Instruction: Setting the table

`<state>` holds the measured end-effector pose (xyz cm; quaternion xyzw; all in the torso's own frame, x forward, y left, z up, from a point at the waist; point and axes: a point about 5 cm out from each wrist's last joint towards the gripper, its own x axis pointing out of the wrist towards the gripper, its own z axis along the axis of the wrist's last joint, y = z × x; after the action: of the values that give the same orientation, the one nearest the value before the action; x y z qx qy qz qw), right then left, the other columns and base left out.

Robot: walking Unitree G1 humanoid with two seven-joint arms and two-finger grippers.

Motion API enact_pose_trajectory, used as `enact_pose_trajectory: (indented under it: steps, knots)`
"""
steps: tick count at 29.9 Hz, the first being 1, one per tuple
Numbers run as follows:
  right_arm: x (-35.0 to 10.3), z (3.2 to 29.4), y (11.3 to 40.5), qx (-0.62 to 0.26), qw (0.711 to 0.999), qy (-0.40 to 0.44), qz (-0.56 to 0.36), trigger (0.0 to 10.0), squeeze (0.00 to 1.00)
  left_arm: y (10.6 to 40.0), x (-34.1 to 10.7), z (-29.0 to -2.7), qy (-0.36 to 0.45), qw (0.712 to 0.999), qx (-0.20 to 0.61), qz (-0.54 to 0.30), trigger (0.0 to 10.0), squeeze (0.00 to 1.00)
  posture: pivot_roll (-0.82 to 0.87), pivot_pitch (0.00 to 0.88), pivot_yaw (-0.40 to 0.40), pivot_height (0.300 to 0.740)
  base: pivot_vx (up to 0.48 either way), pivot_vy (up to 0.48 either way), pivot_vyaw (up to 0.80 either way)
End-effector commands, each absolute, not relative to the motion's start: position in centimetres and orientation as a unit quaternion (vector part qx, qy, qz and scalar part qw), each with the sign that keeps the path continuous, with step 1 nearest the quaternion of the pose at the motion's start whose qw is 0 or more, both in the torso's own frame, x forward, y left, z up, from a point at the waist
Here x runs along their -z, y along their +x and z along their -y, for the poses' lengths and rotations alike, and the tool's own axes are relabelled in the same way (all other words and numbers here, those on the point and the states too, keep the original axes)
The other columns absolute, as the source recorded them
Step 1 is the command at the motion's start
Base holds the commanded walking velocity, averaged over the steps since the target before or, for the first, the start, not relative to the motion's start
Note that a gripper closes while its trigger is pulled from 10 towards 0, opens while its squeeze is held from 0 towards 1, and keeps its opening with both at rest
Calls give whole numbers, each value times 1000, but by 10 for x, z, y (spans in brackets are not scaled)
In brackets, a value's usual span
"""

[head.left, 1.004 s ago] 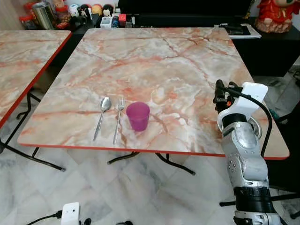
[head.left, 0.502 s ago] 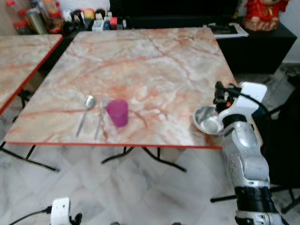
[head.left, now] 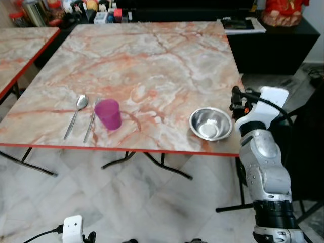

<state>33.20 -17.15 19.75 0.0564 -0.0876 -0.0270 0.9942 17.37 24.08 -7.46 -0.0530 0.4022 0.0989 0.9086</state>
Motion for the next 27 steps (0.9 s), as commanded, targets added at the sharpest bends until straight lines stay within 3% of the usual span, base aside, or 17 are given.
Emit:
enact_pose_trajectory:
  steps: [1,9,27]
  knots:
    - [-200,169,333,25,994,60,83,10000,0,167,79,-235,-55,903,-102,-413,10000,0,-93,150,16,740,0,480,0]
    - [-199,169,333,26,994,65,84,10000,0,175,80,-216,-55,906,-93,-408,10000,0,-93,152,16,740,0,478,-583]
    - [-197,186,335,58,994,55,78,10000,0,176,79,-220,-43,908,-86,-407,10000,0,-92,136,24,740,0,0,0]
